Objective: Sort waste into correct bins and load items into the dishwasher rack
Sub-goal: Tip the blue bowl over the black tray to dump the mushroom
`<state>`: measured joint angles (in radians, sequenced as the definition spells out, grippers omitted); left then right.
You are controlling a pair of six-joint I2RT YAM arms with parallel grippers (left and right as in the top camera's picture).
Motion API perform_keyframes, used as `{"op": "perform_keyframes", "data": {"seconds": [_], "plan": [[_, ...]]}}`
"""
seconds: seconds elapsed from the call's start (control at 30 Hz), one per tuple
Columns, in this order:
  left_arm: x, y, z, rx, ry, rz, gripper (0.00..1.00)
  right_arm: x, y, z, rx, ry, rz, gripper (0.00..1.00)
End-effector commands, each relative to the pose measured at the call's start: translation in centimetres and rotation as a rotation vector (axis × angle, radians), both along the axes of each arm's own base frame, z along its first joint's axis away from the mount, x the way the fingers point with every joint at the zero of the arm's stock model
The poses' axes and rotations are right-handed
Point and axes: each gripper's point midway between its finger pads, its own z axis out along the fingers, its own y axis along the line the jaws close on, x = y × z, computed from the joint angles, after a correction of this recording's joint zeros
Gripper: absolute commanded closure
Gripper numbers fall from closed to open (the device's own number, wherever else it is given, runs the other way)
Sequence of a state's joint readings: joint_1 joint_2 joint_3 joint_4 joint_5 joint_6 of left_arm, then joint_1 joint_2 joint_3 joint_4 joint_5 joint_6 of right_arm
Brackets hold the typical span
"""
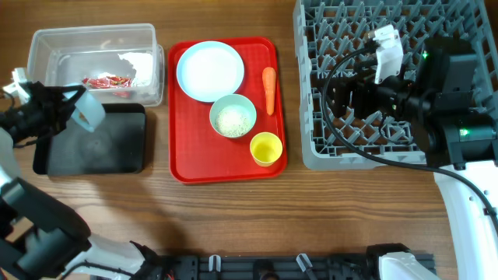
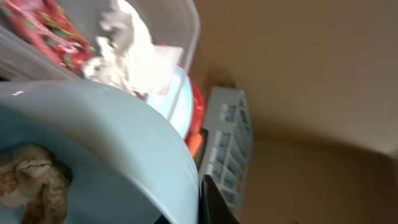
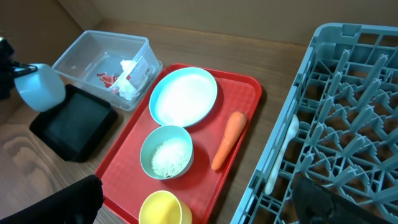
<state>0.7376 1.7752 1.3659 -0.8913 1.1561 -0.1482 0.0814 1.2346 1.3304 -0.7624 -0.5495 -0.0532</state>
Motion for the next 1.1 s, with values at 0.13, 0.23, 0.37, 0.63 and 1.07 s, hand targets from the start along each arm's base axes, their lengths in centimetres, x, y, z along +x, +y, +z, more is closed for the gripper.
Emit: {"op": "perform_keyframes", "data": {"seconds": [0.13,0.23,0.37,0.63,1.07], "plan": [[-1.3,-2.3,0.0,-0.147,-0.022,-0.078,0.96,0.1,0.0,0.4,0.008,-0.003,0.002,0.00],[-2.0,-2.6,0.0,-0.200,0.031,-0.064,0.96,0.1,0.0,0.4,0.007,-0.004,0.002,0.00],[-2.7,-1.1,-0.8,-0.174,0.063,-0.023,0.96,0.1,0.0,0.4,0.007,-0.002,0.002,0.00],[-3.3,3.9,-3.1,-0.139,0.184,0.157,0.96,0.0,0.0,0.3,0.007,0.004,0.002,0.00],[-2.0,4.3,0.7,-0.166,-0.096,0.097,0.96,-0.1,0.0,0.2,0.005,0.012,0.003,0.00]]}}
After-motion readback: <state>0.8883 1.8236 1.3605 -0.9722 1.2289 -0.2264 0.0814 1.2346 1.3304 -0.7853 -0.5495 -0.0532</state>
